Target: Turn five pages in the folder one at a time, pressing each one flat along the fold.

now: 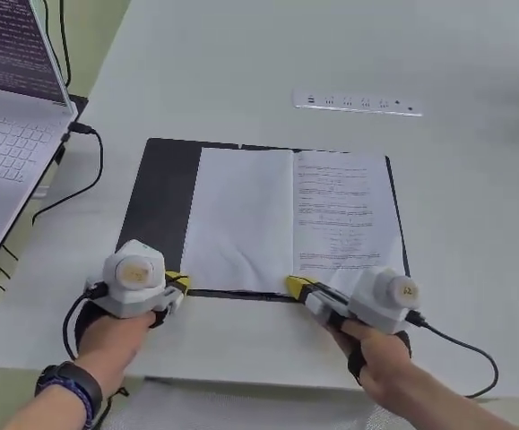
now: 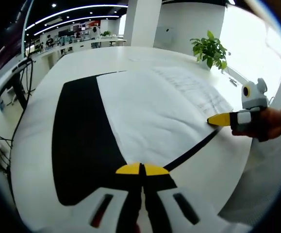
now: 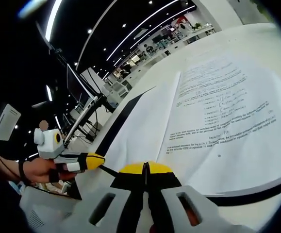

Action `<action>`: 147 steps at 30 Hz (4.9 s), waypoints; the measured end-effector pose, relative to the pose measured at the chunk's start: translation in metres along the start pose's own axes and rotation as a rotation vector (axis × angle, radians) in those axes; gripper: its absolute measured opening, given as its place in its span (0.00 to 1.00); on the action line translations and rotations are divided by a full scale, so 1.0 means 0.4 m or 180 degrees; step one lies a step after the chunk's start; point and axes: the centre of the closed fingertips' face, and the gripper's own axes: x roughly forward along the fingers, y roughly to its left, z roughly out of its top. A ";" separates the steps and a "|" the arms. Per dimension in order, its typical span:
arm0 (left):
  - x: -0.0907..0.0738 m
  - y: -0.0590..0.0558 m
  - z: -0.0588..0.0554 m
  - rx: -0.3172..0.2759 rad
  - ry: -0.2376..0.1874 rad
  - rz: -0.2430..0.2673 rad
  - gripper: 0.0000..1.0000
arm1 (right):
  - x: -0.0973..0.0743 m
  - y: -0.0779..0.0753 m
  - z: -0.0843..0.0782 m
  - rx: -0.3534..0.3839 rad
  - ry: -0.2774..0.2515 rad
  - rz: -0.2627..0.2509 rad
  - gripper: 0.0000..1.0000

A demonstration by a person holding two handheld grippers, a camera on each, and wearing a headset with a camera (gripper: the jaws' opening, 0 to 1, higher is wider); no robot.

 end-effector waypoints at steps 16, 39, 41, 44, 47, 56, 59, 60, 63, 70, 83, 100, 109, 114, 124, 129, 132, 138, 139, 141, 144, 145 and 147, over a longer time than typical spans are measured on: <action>-0.007 -0.070 0.012 0.0348 0.0186 -0.0211 0.20 | -0.067 0.017 -0.031 -0.0274 0.0312 0.0141 0.10; -0.073 -0.112 0.119 0.0564 0.0021 -0.0345 0.38 | -0.214 -0.065 0.127 -0.0577 -0.0020 -0.0028 0.36; -0.078 -0.114 0.127 0.0568 0.0000 -0.0355 0.39 | -0.223 -0.066 0.140 -0.0599 -0.0058 -0.0043 0.36; -0.085 -0.116 0.135 0.0564 -0.0028 -0.0362 0.40 | -0.233 -0.068 0.162 -0.0631 -0.0109 -0.0064 0.37; -0.093 -0.116 0.142 0.0561 -0.0046 -0.0361 0.41 | -0.240 -0.069 0.181 -0.0670 -0.0166 -0.0063 0.38; -0.132 -0.099 0.169 0.0611 -0.0174 -0.0316 0.45 | -0.261 -0.057 0.195 -0.0788 -0.0188 -0.0012 0.41; -0.154 -0.098 0.175 0.0662 -0.0233 -0.0328 0.47 | -0.274 -0.050 0.196 -0.0869 -0.0191 -0.0007 0.44; -0.159 -0.098 0.175 0.0667 -0.0246 -0.0330 0.48 | -0.278 -0.049 0.194 -0.0890 -0.0181 -0.0008 0.45; -0.174 -0.087 0.175 0.0711 -0.0295 -0.0295 0.50 | -0.297 -0.048 0.180 -0.0946 -0.0122 -0.0024 0.49; -0.217 -0.095 0.173 0.0604 -0.0444 -0.0321 0.58 | -0.336 -0.044 0.164 -0.0972 -0.0175 -0.0080 0.55; -0.243 -0.122 0.155 0.0408 -0.0562 -0.0384 0.73 | -0.378 -0.041 0.148 -0.1130 -0.0121 -0.0192 0.66; -0.220 -0.148 0.163 0.0445 -0.0510 -0.0461 0.76 | -0.390 -0.065 0.134 -0.1292 0.0031 -0.0285 0.72; -0.181 -0.188 0.180 0.0536 -0.0452 -0.0601 0.76 | -0.405 -0.085 0.140 -0.1327 0.0045 -0.0365 0.73; -0.152 -0.224 0.196 0.0604 -0.0426 -0.0708 0.76 | -0.416 -0.092 0.137 -0.1304 0.0041 -0.0399 0.73; -0.091 -0.287 0.230 0.0664 -0.0400 -0.0882 0.74 | -0.439 -0.103 0.132 -0.1207 -0.0009 -0.0467 0.73; -0.043 -0.334 0.259 0.0555 -0.0446 -0.0973 0.73 | -0.444 -0.113 0.121 -0.1187 0.0028 -0.0518 0.74; -0.015 -0.370 0.272 0.0663 -0.0414 -0.1035 0.73 | -0.446 -0.112 0.125 -0.1175 0.0003 -0.0513 0.74; 0.056 -0.447 0.314 0.0836 -0.0383 -0.1164 0.72 | -0.452 -0.121 0.124 -0.1139 0.0018 -0.0542 0.75; 0.069 -0.462 0.322 0.0868 -0.0368 -0.1194 0.71 | -0.453 -0.122 0.124 -0.1128 0.0021 -0.0542 0.75; 0.091 -0.489 0.329 0.0896 -0.0338 -0.1264 0.69 | -0.454 -0.120 0.125 -0.1117 0.0016 -0.0526 0.74; 0.125 -0.525 0.330 0.0980 -0.0275 -0.1324 0.68 | -0.456 -0.119 0.124 -0.1137 0.0027 -0.0510 0.75; 0.135 -0.533 0.329 0.0990 -0.0263 -0.1341 0.68 | -0.457 -0.120 0.126 -0.1154 0.0019 -0.0514 0.75; 0.159 -0.555 0.326 0.1022 -0.0213 -0.1373 0.69 | -0.460 -0.119 0.129 -0.1158 0.0008 -0.0505 0.75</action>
